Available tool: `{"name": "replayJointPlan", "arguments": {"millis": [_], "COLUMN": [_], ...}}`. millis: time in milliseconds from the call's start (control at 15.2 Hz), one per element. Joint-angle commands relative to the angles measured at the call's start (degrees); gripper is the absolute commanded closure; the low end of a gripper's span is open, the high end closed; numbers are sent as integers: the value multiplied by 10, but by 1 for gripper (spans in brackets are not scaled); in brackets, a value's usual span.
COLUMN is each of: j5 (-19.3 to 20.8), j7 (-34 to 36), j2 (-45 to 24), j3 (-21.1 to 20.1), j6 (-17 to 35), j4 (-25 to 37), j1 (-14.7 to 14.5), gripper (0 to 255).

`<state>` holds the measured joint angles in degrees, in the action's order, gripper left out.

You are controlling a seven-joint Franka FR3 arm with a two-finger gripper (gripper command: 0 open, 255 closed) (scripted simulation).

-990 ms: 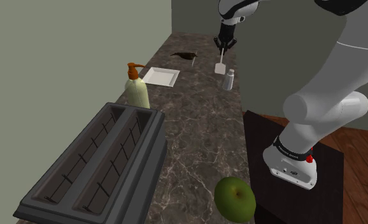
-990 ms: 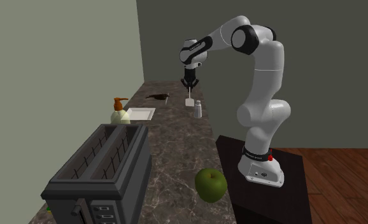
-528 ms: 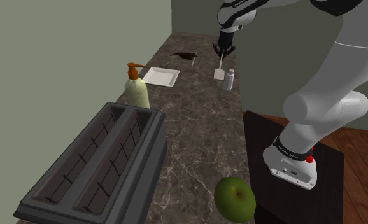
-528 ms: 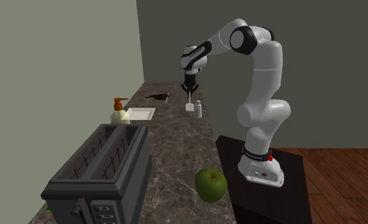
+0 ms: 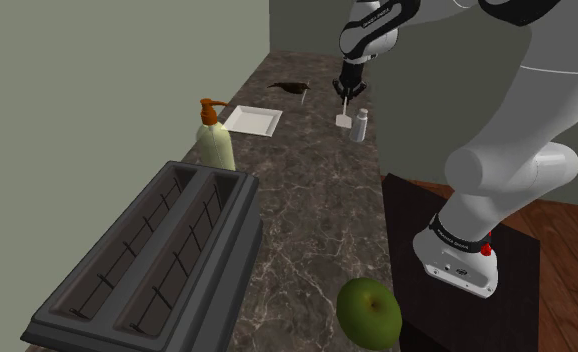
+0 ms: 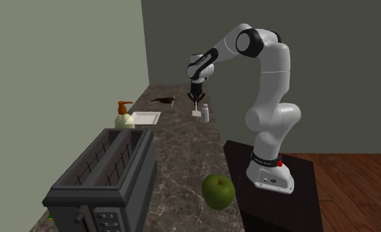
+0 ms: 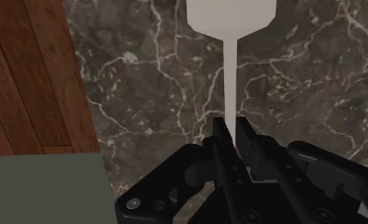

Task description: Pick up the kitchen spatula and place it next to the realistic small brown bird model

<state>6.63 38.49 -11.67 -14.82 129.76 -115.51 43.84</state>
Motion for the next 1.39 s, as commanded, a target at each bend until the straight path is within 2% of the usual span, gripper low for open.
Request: {"name": "replayJointPlan", "arguments": {"millis": [0, 462, 528, 858, 1122, 1320], "j5": [3, 3, 3, 3, -13, -13], "j7": [1, 1, 1, 1, -10, -10], "j2": [-7, -7, -7, -7, 32, 32], "j3": [1, 1, 1, 1, -3, -3], "j6": [13, 13, 13, 13, -50, -50], "j4": [-6, -6, -6, -6, 20, 20], "j1": [0, 0, 0, 0, 2, 2], "gripper": [255, 255, 0, 0, 0, 0]}}
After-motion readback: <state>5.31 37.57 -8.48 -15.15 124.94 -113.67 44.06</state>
